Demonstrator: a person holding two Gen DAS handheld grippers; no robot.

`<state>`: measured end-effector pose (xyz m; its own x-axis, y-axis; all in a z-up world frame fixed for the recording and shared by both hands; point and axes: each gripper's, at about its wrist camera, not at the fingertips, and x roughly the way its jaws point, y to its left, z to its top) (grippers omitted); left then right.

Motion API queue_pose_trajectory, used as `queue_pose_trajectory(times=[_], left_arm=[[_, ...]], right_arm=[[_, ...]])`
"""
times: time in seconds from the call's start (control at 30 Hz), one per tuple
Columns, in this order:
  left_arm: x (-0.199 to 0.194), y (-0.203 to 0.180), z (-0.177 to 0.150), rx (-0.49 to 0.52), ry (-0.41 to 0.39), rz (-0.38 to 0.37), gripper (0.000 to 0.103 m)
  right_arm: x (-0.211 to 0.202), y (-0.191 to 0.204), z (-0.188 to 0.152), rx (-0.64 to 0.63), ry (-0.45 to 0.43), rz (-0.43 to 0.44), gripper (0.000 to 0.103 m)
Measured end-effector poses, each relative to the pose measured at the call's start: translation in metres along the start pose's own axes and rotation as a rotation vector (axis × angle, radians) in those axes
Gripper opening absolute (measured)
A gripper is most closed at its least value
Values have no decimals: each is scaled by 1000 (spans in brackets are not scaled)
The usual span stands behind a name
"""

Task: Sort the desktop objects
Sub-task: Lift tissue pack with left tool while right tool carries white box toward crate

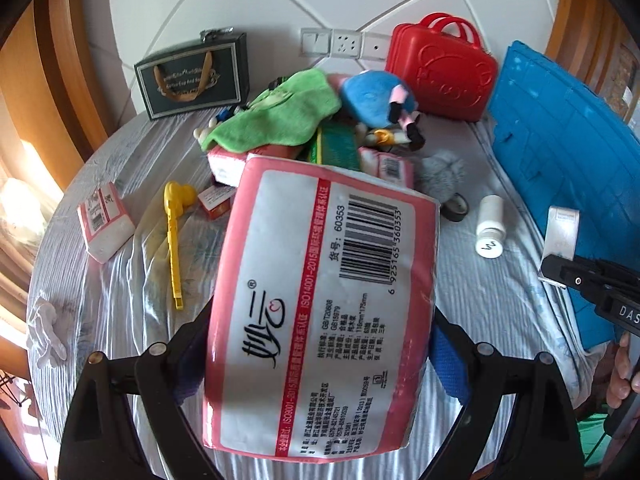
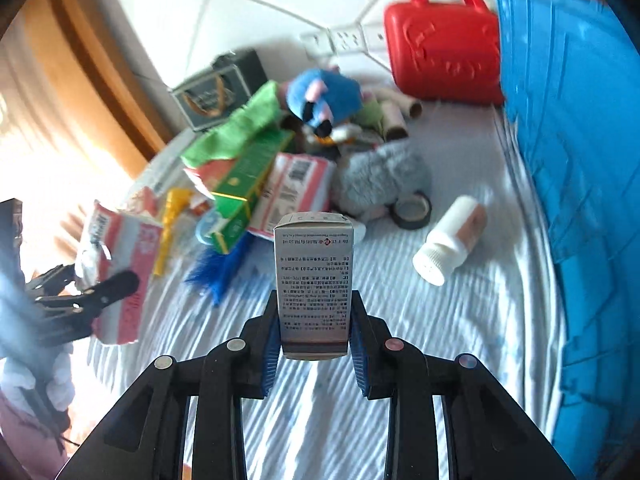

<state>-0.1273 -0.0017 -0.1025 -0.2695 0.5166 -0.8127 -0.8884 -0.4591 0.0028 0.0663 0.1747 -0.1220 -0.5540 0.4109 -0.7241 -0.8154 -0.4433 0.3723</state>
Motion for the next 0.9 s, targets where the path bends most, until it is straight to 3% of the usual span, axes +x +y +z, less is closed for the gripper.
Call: queue_pose_trajectory(times=[0.27,0.67,0.9], left_arm=[[-41,-35,-9,98,-89,-26,93],[-89,-83,-16,204,-207,-210,93],[-116,-128,-5,263,-280,-266,93]], right_arm=[[-51,11,-14,-24,-99,-30,30],[-159,21,-41,26,-246,-231,30],[-215,-2,-42,58,-349,-294,30]])
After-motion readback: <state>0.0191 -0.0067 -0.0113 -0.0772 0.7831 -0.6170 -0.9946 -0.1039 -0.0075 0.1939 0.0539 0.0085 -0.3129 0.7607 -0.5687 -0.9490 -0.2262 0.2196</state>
